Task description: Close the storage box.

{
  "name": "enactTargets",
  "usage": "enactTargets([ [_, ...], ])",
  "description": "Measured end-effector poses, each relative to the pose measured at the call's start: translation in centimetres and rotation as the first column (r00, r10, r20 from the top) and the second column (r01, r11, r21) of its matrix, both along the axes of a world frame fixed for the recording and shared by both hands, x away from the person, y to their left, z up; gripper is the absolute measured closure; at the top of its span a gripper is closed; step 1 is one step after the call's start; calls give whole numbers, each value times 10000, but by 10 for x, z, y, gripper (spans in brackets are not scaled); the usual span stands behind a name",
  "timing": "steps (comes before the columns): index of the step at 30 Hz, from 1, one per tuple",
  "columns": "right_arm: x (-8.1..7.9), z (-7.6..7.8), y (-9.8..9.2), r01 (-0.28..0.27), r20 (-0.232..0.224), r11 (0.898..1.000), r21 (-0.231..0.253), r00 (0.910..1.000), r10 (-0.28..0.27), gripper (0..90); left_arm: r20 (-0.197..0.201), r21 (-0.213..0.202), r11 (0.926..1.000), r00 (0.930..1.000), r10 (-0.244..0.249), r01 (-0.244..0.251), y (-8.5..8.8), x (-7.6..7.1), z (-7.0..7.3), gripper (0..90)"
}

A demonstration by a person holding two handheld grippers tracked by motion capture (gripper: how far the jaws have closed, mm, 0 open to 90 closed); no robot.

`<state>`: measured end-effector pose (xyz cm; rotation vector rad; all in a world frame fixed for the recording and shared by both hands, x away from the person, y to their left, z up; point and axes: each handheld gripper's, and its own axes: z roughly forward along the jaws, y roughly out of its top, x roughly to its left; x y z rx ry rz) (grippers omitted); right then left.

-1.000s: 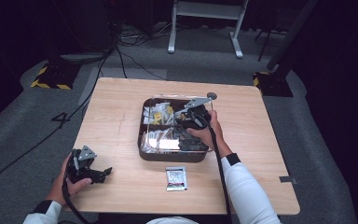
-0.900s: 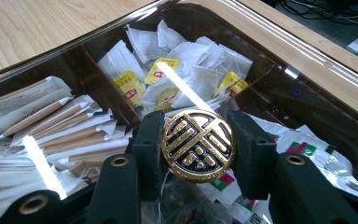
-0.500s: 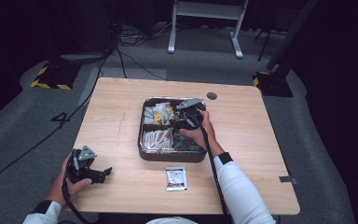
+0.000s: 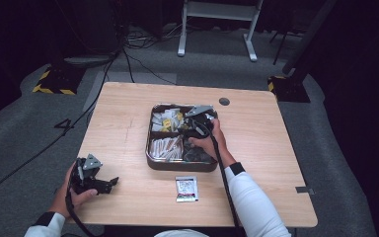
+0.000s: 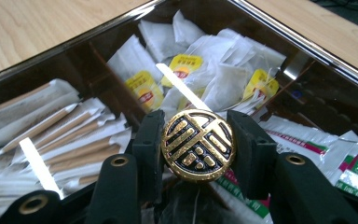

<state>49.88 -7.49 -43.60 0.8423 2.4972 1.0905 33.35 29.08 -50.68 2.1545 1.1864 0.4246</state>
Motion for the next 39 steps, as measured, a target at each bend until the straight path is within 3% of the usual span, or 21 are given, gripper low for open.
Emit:
enactTargets([
  [3,-1,0,1,26,-19,9999,-152,10000,-26,590,-1,0,10000,10000,1,-1,0,0,0,2],
  [15,-2,-5,-2,34,70,9998,193,10000,-36,575,1,3,10000,10000,1,-1,0,0,0,2],
  [21,-2,-6,-4,-222,21,9993,292,9998,222,485,-11,16,10000,10000,-7,7,0,0,0,2],
  [23,-2,-6,-4,-379,35,9990,252,9993,378,445,-13,15,10000,10000,-8,8,0,0,0,2],
  [24,-3,-6,-3,-307,128,9995,86,9994,306,383,-22,13,10000,10000,-14,14,0,0,0,1],
  [30,-5,-4,-4,-505,181,9986,-131,9985,508,271,-19,1,10000,10000,-4,4,0,-1,0,1],
  [34,-7,-1,-7,-596,183,9982,29,9981,595,226,-19,2,10000,10000,-6,6,0,-1,0,1],
  [36,-8,0,-8,-550,279,9983,-173,9981,555,169,-31,11,10000,10000,-26,26,1,-1,0,2],
  [39,-9,-1,-8,-590,205,9975,-381,9980,598,186,-19,3,10000,10000,-24,24,1,-1,0,1],
])
